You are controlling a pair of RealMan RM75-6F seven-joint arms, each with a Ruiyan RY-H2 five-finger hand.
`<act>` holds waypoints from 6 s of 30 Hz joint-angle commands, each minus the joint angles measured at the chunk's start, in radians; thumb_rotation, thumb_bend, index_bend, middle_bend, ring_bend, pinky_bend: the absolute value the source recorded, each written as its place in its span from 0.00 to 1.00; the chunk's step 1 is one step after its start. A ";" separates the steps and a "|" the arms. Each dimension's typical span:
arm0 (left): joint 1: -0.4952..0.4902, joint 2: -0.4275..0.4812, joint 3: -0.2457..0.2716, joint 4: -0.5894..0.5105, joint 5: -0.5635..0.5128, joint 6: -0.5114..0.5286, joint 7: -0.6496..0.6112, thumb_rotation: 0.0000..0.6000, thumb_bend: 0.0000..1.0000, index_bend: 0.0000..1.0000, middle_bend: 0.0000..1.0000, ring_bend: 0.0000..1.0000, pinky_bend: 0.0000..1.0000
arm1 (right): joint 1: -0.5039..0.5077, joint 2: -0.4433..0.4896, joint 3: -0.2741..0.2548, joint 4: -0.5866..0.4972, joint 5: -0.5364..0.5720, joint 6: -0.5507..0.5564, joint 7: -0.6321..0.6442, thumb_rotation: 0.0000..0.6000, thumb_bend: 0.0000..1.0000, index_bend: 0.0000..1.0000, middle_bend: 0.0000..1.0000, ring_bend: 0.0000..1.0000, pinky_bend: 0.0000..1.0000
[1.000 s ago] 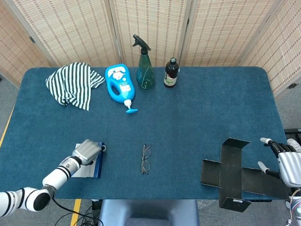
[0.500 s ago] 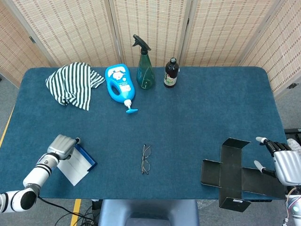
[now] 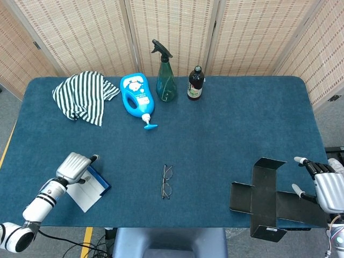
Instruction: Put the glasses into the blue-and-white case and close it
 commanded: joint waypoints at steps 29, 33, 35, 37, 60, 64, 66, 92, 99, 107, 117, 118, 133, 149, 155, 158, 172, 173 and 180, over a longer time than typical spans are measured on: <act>-0.070 -0.263 -0.170 0.207 -0.001 -0.095 0.109 1.00 0.31 0.23 0.94 0.97 1.00 | -0.019 0.003 0.001 0.027 0.020 0.009 0.028 1.00 0.21 0.23 0.37 0.40 0.37; -0.101 -0.312 -0.203 0.276 -0.038 -0.120 0.135 1.00 0.31 0.23 0.94 0.97 1.00 | -0.020 0.003 0.003 0.031 0.022 0.010 0.032 1.00 0.21 0.23 0.37 0.40 0.37; -0.116 -0.341 -0.220 0.324 -0.050 -0.123 0.142 1.00 0.31 0.23 0.94 0.97 1.00 | -0.020 0.004 0.003 0.032 0.023 0.009 0.033 1.00 0.21 0.23 0.37 0.40 0.37; -0.129 -0.367 -0.233 0.377 -0.051 -0.118 0.145 1.00 0.31 0.23 0.94 0.97 1.00 | -0.021 0.004 0.003 0.032 0.023 0.009 0.034 1.00 0.21 0.23 0.37 0.40 0.37; -0.065 -0.302 -0.179 0.419 -0.056 -0.100 0.175 1.00 0.31 0.17 0.93 0.96 1.00 | -0.013 0.002 0.005 0.031 0.016 0.002 0.033 1.00 0.21 0.23 0.37 0.40 0.37; -0.065 -0.319 -0.181 0.491 -0.063 -0.105 0.189 1.00 0.31 0.17 0.93 0.96 1.00 | -0.013 0.003 0.005 0.026 0.014 0.003 0.029 1.00 0.21 0.23 0.37 0.40 0.37; -0.068 -0.333 -0.189 0.528 -0.070 -0.111 0.185 1.00 0.31 0.17 0.93 0.96 1.00 | -0.014 0.003 0.005 0.025 0.015 0.003 0.026 1.00 0.21 0.23 0.37 0.40 0.37; -0.074 -0.235 -0.202 0.283 0.071 -0.032 -0.077 1.00 0.32 0.23 0.92 0.94 1.00 | -0.016 0.007 0.004 0.010 0.021 -0.003 0.006 1.00 0.21 0.23 0.37 0.41 0.37; -0.104 -0.040 -0.181 -0.070 0.060 -0.183 -0.139 1.00 0.54 0.29 0.92 0.95 1.00 | -0.006 0.001 0.004 0.006 0.013 -0.012 0.002 1.00 0.21 0.23 0.37 0.41 0.37; -0.119 -0.002 -0.146 -0.203 0.142 -0.211 -0.178 1.00 0.63 0.28 0.93 0.96 1.00 | -0.012 0.004 0.003 0.009 0.020 -0.008 0.003 1.00 0.21 0.23 0.37 0.42 0.37; -0.162 -0.048 -0.123 -0.233 0.139 -0.282 -0.116 1.00 0.63 0.21 0.93 0.96 1.00 | -0.011 -0.002 0.002 0.020 0.021 -0.013 0.012 1.00 0.21 0.23 0.37 0.42 0.37; -0.168 -0.053 -0.125 -0.233 0.129 -0.290 -0.104 1.00 0.63 0.20 0.93 0.96 1.00 | -0.010 -0.002 0.002 0.020 0.019 -0.013 0.013 1.00 0.21 0.23 0.37 0.42 0.37; -0.270 -0.165 -0.145 -0.240 -0.098 -0.344 0.110 1.00 0.63 0.13 0.94 0.97 1.00 | -0.014 -0.007 0.000 0.037 0.020 -0.008 0.031 1.00 0.21 0.23 0.37 0.42 0.37; -0.379 -0.287 -0.116 -0.154 -0.340 -0.317 0.257 1.00 0.63 0.14 0.94 0.97 1.00 | -0.027 -0.007 -0.001 0.055 0.029 0.001 0.051 1.00 0.21 0.23 0.37 0.42 0.37; -0.401 -0.300 -0.080 -0.136 -0.390 -0.278 0.321 1.00 0.63 0.17 0.94 0.97 1.00 | -0.026 -0.008 0.000 0.057 0.027 0.001 0.054 1.00 0.21 0.23 0.37 0.42 0.37; -0.404 -0.282 -0.064 -0.155 -0.416 -0.262 0.338 1.00 0.63 0.21 0.94 0.97 1.00 | -0.027 -0.006 0.001 0.057 0.027 0.003 0.055 1.00 0.21 0.23 0.37 0.42 0.37; -0.341 -0.122 0.046 -0.263 -0.460 -0.134 0.384 1.00 0.63 0.29 0.94 0.97 1.00 | -0.013 -0.012 0.002 0.053 0.015 -0.009 0.051 1.00 0.21 0.23 0.38 0.42 0.37; -0.334 -0.107 0.053 -0.272 -0.459 -0.129 0.381 1.00 0.63 0.29 0.94 0.97 1.00 | -0.011 -0.013 0.003 0.052 0.014 -0.011 0.049 1.00 0.21 0.23 0.38 0.42 0.37; -0.256 -0.061 0.050 -0.283 -0.314 -0.071 0.269 1.00 0.63 0.27 0.93 0.96 1.00 | -0.005 -0.012 0.003 0.045 0.011 -0.016 0.042 1.00 0.21 0.23 0.37 0.42 0.37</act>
